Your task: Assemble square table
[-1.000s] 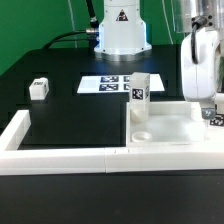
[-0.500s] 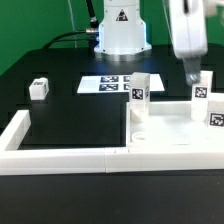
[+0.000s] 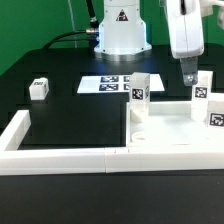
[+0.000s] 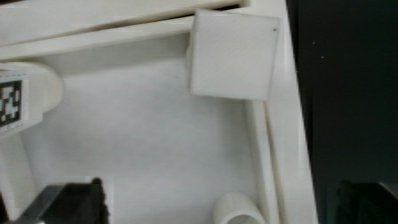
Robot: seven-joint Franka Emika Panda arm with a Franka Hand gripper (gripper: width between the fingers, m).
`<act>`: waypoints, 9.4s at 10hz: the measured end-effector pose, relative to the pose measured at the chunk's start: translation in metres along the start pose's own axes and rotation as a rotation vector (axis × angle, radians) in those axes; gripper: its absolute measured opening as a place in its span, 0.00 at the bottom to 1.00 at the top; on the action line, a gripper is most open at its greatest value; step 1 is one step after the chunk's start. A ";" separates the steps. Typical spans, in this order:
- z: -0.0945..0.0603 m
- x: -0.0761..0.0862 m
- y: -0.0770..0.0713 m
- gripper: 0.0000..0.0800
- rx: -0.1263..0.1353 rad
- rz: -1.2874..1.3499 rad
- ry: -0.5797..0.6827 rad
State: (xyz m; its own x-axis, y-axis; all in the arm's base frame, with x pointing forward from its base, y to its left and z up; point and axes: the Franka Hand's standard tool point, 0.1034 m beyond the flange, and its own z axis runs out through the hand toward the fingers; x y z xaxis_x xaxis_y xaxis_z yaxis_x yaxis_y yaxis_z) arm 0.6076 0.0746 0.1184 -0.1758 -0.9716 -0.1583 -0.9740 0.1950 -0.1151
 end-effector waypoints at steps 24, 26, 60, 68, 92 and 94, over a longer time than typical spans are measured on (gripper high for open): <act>-0.018 0.211 0.078 0.81 -0.093 -1.962 0.071; -0.011 0.256 0.111 0.81 -0.149 -1.966 0.057; 0.025 0.341 0.202 0.36 -0.956 -1.623 -0.703; -0.025 0.285 0.166 0.36 -0.831 -1.724 -0.589; -0.068 0.159 0.019 0.36 0.161 -1.692 0.542; -0.050 0.096 -0.004 0.36 0.235 -1.678 0.503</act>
Offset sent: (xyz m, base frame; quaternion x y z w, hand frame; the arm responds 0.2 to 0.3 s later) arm -0.0563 -0.0608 0.0131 -0.0033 -0.0333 -0.1193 0.9923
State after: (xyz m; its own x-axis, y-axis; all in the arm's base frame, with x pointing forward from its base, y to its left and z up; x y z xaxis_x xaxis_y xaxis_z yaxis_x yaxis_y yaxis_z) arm 0.5870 -0.0263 0.1521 0.8322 -0.0607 0.5511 -0.1029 -0.9936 0.0460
